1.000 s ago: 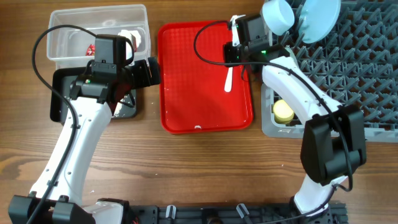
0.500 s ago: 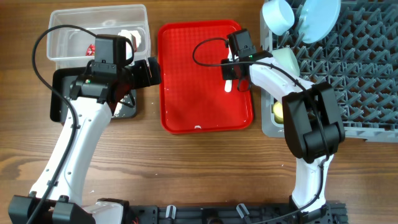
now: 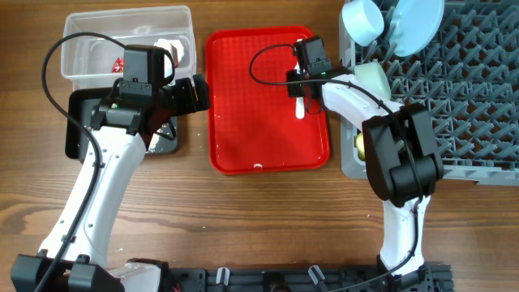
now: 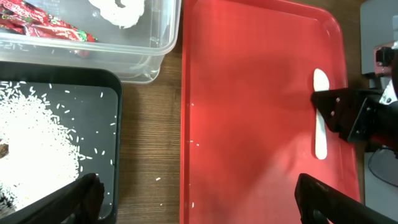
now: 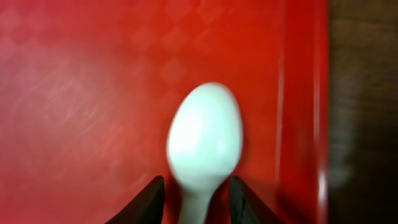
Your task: Sort waste into correct bins and load items into the dishwasher rack
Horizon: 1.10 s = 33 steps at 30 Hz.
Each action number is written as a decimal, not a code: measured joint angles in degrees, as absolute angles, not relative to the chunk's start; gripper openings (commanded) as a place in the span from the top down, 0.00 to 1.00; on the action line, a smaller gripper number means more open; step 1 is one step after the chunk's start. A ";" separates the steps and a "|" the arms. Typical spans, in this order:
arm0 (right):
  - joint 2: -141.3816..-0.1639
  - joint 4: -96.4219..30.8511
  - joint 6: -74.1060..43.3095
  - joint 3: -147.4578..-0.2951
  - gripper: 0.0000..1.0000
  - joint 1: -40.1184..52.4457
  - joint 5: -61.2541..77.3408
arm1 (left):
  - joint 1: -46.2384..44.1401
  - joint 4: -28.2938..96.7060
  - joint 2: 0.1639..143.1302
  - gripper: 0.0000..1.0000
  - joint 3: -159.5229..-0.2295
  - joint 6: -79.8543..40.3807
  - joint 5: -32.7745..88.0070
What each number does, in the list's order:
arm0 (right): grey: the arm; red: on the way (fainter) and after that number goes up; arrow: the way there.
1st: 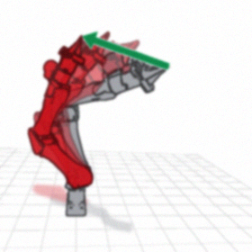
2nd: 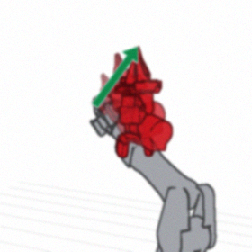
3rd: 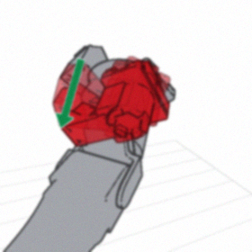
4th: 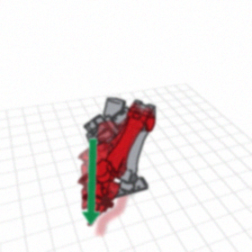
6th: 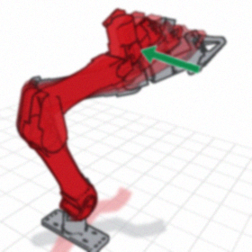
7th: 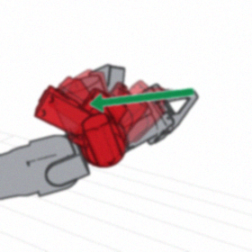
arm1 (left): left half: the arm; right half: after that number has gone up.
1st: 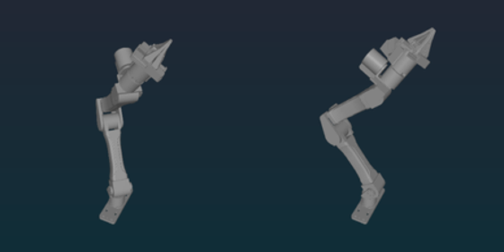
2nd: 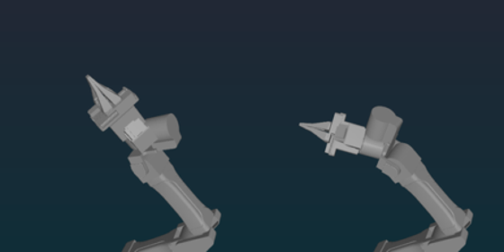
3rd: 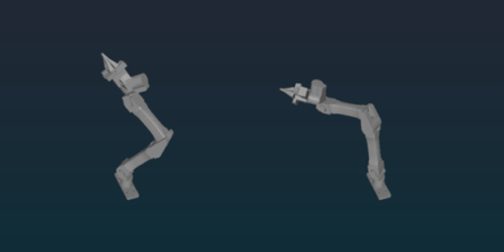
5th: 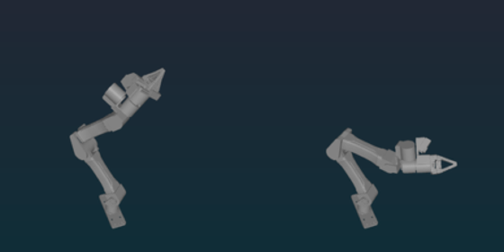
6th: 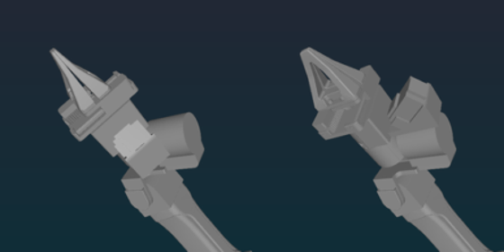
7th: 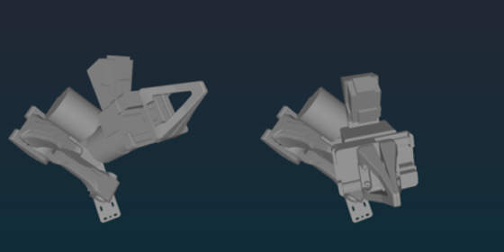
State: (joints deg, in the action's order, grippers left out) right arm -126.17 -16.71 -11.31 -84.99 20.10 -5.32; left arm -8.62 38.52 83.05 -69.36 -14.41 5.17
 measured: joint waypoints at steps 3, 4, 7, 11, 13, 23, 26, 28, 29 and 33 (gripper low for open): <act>-126.78 -15.44 -11.31 -85.25 0.61 20.14 -6.98 | -8.62 38.52 83.05 0.00 -69.36 -14.39 5.17; -127.11 -14.66 -11.29 -85.36 0.61 20.14 -7.38 | -8.62 38.52 83.05 0.00 -69.36 -14.39 5.17; -128.20 -11.44 -11.29 -85.56 0.59 20.03 -8.88 | -8.62 38.52 83.05 0.00 -69.36 -14.39 5.17; -129.47 -8.40 -11.25 -86.02 0.56 19.77 -9.74 | -8.62 38.52 83.05 0.00 -69.36 -14.41 5.17; -129.86 -7.55 -11.25 -86.21 0.57 19.77 -10.22 | -8.62 38.52 83.05 0.00 -69.36 -14.39 5.17; -130.23 -7.05 -11.09 -86.56 0.77 19.55 -10.02 | -8.62 38.52 83.05 0.00 -69.36 -14.41 5.19; -130.28 -8.08 -11.03 -86.98 0.77 19.55 -9.80 | -8.62 38.52 83.05 0.00 -69.36 -14.41 5.17; -130.28 -9.72 -10.59 -87.64 0.78 19.44 -9.04 | -8.62 38.52 83.05 0.00 -69.36 -14.41 5.17; -130.28 -11.05 -10.39 -88.23 0.78 19.40 -8.78 | -8.62 38.52 83.05 0.00 -69.36 -14.39 5.17; -129.84 -18.24 -8.32 -90.65 0.78 19.31 -5.82 | -8.62 38.52 83.05 0.00 -69.36 -14.41 5.17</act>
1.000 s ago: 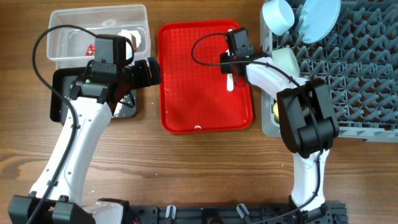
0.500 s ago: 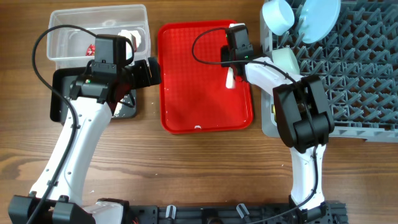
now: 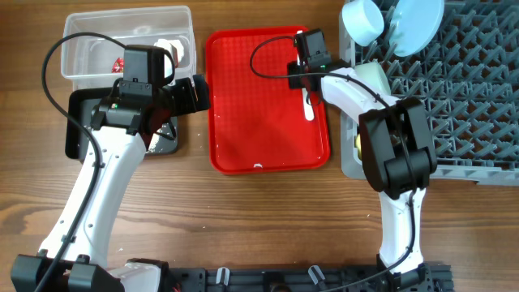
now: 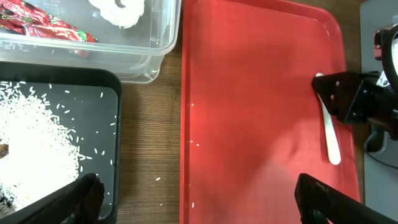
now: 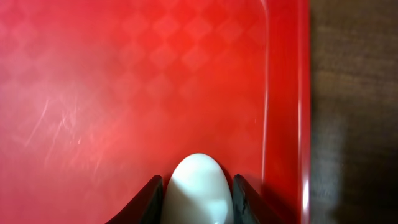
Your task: Sort waste into correct bins and load items into the dishwasher rack
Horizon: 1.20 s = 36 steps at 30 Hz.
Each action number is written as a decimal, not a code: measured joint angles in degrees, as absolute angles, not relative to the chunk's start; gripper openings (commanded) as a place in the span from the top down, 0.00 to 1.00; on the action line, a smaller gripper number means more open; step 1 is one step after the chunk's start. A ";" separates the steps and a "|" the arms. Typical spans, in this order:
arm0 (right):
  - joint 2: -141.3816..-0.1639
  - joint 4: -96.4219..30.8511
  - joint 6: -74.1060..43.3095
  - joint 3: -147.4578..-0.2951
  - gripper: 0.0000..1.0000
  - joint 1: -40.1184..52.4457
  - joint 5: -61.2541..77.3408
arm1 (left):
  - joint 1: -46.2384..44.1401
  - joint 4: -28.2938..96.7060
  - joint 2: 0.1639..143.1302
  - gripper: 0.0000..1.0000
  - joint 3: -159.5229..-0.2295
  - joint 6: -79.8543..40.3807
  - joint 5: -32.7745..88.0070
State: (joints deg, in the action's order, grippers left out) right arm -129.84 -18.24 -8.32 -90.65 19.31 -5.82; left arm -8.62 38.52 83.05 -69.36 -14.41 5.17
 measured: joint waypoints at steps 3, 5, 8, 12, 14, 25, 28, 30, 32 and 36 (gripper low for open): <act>-128.73 -21.41 -7.73 -90.56 0.78 19.31 -3.31 | -8.62 38.52 83.05 0.00 -69.36 -14.41 5.17; -127.98 -22.98 -7.62 -90.26 0.78 19.29 -1.45 | -8.62 38.52 83.05 0.00 -69.36 -14.39 5.17; -126.78 -24.53 -7.64 -89.41 0.78 19.31 1.72 | -8.62 38.52 83.05 0.00 -69.36 -14.41 5.17; -124.16 -27.35 -7.66 -88.49 0.78 19.31 4.34 | -8.62 38.52 83.05 0.00 -69.36 -14.41 5.17; -121.34 -29.15 -7.64 -88.38 0.78 19.31 4.95 | -8.62 38.52 83.05 0.00 -69.36 -14.39 5.17; -99.96 -42.94 -7.64 -88.38 0.78 14.31 6.00 | -8.62 38.54 83.05 0.00 -69.36 -14.41 5.17; -97.76 -47.77 -7.64 -88.38 0.78 8.27 5.98 | -8.62 38.52 83.05 0.00 -69.36 -14.39 5.17; -97.60 -50.04 -7.64 -88.38 0.78 3.95 5.98 | -8.62 38.52 83.05 0.00 -69.36 -14.41 5.17; -97.60 -50.74 -7.14 -88.36 0.78 -0.43 6.00 | -8.62 38.52 83.05 0.00 -69.36 -14.41 5.17; -97.60 -48.75 -0.51 -88.18 0.76 -5.96 5.98 | -8.62 38.52 83.05 0.00 -69.36 -14.41 5.17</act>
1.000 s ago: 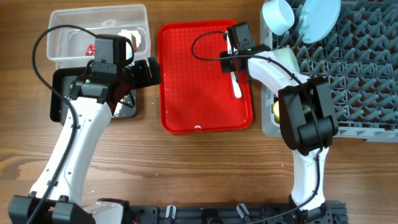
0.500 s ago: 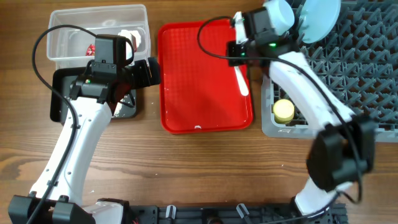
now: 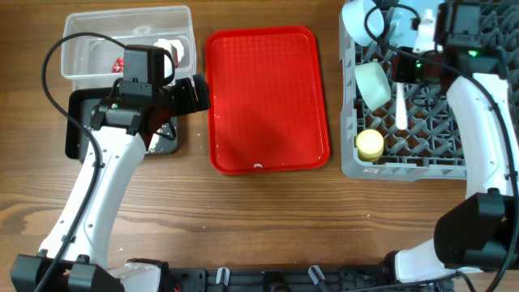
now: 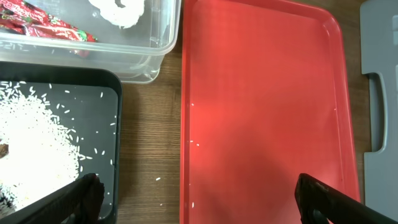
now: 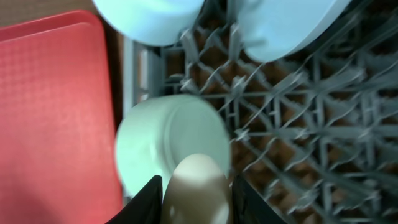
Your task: Sort waste into correct bins and load items into the dishwasher rack
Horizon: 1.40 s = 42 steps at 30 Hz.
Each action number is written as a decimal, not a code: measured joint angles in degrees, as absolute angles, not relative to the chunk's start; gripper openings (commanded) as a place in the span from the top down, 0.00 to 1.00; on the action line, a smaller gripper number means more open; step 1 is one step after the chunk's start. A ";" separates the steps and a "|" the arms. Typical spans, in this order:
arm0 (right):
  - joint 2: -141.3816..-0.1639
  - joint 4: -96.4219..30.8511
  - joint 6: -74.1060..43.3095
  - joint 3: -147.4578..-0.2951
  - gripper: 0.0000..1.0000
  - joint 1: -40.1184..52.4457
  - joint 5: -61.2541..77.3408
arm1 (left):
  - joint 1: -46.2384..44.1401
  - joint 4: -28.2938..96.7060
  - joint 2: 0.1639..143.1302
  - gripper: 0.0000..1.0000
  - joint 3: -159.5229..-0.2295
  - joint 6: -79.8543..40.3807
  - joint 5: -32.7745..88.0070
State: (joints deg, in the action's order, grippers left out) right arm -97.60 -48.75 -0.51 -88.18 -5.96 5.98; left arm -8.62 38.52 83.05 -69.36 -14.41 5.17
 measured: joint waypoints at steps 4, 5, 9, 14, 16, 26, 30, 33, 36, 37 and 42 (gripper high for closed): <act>-97.60 -41.98 10.07 -84.09 0.74 -7.31 5.98 | -8.62 38.52 83.05 0.00 -69.36 -14.41 5.17; -97.62 -40.38 11.79 -82.83 0.74 -7.62 5.96 | -8.62 38.50 83.05 0.00 -69.36 -14.39 5.17; -97.65 -35.70 15.40 -80.60 0.74 -9.15 5.96 | -8.62 38.52 83.05 0.00 -69.36 -14.39 5.17; -98.15 -32.71 16.78 -80.60 0.74 -9.98 5.96 | -8.62 38.52 83.05 0.00 -69.36 -14.39 5.17; -99.59 -31.90 16.86 -80.60 0.74 -9.98 5.96 | -8.62 38.54 83.05 0.00 -69.36 -14.41 5.17; -105.54 -31.00 14.26 -80.60 0.25 -9.98 3.42 | -8.62 38.52 83.05 0.00 -69.36 -14.39 5.17; -105.16 -35.27 11.94 -80.93 0.20 -9.98 3.40 | -8.62 38.50 83.05 0.00 -69.36 -14.41 5.17; -101.21 -40.69 11.14 -82.06 0.14 -9.98 4.67 | -8.62 38.54 83.05 0.00 -69.36 -14.41 5.17; -91.53 -44.64 10.28 -83.85 0.09 -9.98 6.74 | -8.62 38.52 83.05 0.00 -69.36 -14.41 5.17; -86.35 -46.06 9.98 -84.42 0.05 -9.98 7.60 | -8.62 38.52 83.05 0.00 -69.36 -14.41 5.17; -63.99 -51.55 7.46 -86.30 0.00 -9.98 9.43 | -8.62 38.52 83.05 0.00 -69.36 -14.39 5.17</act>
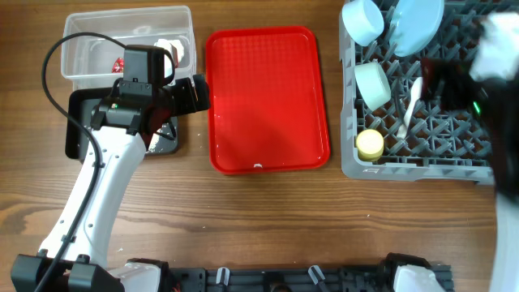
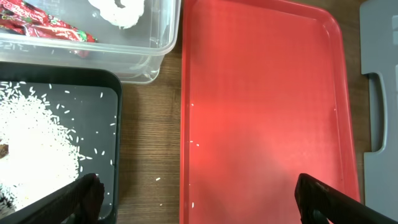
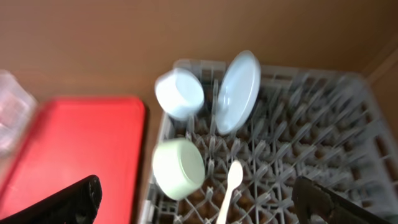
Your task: Sort waste into correct bins and load items into the dishwasher rack
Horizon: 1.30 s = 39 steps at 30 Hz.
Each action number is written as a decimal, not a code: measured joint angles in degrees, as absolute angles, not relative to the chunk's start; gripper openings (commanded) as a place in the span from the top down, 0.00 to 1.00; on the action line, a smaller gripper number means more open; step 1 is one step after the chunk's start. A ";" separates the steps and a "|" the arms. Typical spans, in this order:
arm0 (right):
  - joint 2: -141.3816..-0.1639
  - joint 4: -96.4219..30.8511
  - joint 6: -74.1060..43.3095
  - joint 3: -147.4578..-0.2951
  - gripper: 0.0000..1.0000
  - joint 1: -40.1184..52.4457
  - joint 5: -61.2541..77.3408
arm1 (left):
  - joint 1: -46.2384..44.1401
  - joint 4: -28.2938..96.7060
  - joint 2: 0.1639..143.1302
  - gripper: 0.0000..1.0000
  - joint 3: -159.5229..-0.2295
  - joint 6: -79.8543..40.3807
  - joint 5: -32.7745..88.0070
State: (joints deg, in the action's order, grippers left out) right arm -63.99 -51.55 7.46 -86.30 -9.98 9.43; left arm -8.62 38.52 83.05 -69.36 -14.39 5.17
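Note:
A white spoon [image 1: 410, 105] [image 3: 229, 188] lies on the grey dishwasher rack [image 1: 454, 166], just right of a pale green cup [image 1: 373, 84] [image 3: 179, 168]. My right gripper [image 3: 205, 202] is open and empty, high above the rack; in the overhead view the right arm [image 1: 486, 69] is a blur at the rack's right side. The red tray [image 1: 268, 97] [image 2: 267, 106] holds nothing but a few rice grains. My left gripper [image 2: 199, 200] hangs open and empty over the tray's left rim, beside the bins.
The rack also holds a blue cup [image 1: 362, 20], a blue plate [image 1: 418, 23] and a small yellow item [image 1: 371, 144]. A clear bin [image 2: 93, 37] with wrappers and a black tray [image 2: 43, 143] of rice stand at the left.
My right gripper was shut on the spoon low over the rack by the green cup. Now the spoon lies in the rack, and the gripper is open, higher and further right.
My right gripper first had its fingers around the white spoon on the red tray, then the spoon lay nearer the tray's right rim. Later it held the spoon over the rack. Now the spoon rests in the rack. The left arm stayed still throughout.

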 measured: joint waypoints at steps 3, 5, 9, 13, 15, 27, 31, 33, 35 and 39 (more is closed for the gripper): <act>-52.62 -52.93 6.83 -86.67 0.00 -9.98 10.07 | -8.62 38.52 83.05 0.00 -69.36 -14.41 5.17; -46.85 -53.43 6.61 -86.67 0.00 -9.98 10.13 | -8.62 38.52 83.05 0.00 -69.36 -14.41 5.17; -38.52 -54.17 8.01 -86.67 0.00 -9.98 8.73 | -8.62 38.52 83.05 0.00 -69.36 -14.39 5.17; -30.98 -57.45 9.06 -86.72 0.00 -9.98 7.40 | -8.62 38.48 83.05 0.00 -69.36 -14.41 5.17; -29.76 -57.98 9.06 -86.48 0.00 -9.98 7.22 | -8.62 38.52 83.05 0.00 -69.36 -14.41 5.17; -24.88 -22.26 8.86 -48.25 0.00 -9.98 8.38 | -8.62 38.52 83.05 0.00 -69.36 -14.41 5.17; -14.33 -9.17 3.33 -26.65 0.00 -9.87 10.33 | -8.62 38.52 83.05 0.00 -69.36 -14.41 5.17; -9.98 -6.17 1.56 -18.85 0.00 -8.01 10.50 | -8.62 38.50 83.05 0.00 -69.36 -14.39 5.17; -7.44 -3.95 2.11 -14.48 0.00 -5.32 10.48 | -8.62 38.46 83.05 0.00 -69.36 -14.41 5.17; -4.60 -0.93 6.44 -8.43 0.00 -1.17 10.46 | -8.62 38.52 83.05 0.00 -69.36 -14.39 5.17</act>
State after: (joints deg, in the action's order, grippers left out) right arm -4.60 -0.93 6.44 -8.43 -1.17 10.46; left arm -8.62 38.52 83.05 -69.36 -14.39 5.17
